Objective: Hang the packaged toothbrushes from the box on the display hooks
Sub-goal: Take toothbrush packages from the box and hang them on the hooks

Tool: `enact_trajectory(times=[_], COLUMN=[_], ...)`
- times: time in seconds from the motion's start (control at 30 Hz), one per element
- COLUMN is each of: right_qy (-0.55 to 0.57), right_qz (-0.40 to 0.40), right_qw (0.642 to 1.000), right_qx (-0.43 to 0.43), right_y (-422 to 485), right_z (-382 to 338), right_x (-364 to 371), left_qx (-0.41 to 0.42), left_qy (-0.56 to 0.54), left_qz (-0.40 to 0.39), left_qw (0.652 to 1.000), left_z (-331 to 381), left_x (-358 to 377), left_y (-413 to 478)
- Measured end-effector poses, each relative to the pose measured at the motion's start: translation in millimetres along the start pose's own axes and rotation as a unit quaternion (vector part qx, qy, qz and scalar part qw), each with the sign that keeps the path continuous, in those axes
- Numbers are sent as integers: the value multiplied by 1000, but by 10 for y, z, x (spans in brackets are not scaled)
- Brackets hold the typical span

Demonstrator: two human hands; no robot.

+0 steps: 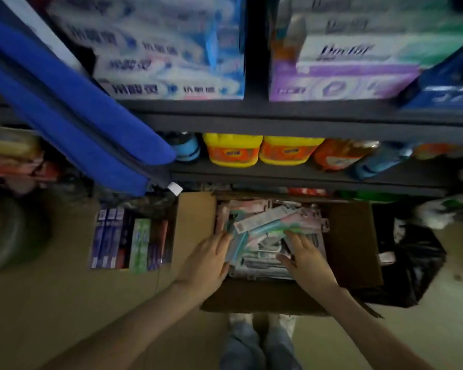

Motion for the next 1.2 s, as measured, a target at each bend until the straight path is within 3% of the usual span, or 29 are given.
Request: enact_trajectory(times=[0.1, 0.23, 0.4, 0.63, 0.87, 1.03, 1.2], right_qy=[-17, -5, -50, -183, -209, -246, -183], right_qz=[-47, -79, -59, -50, -74, -59, -74], right_qw=[999, 995, 995, 981, 975, 960, 965], right_qx=[-1, -67, -59, -49, -22, -118, -173], right_y=[561, 1351, 2039, 2063, 2262, 2076, 1845], right_z=[208, 414, 669, 673, 518, 593, 716], right_x=[497, 1046, 1469, 1504, 1354, 1398, 1313], left_qx=[-34, -79, -72, -84, -67, -81, -56], left_qy=[4, -17, -13, -76, -45, -40, -42], left_qz=[-22, -7, -6, -1, 30, 10, -10], left_qw=[999, 997, 997, 993, 996, 996, 997], left_z=[-163, -259, -373, -266, -198, -177, -107], left_x=[552, 1098, 1571, 1823, 1817, 1852, 1911], left_y=[406, 909, 1304, 1399, 1559, 1639, 1676])
Point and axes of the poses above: each hand's wrist, its own y-axis towards the middle knuckle, its own x-axis out of the palm, z = x × y, the point moved 1 cm from there along y, towards the middle knuckle, and after that the axes turned 4 degrees about -z, right-handed, at the moved point
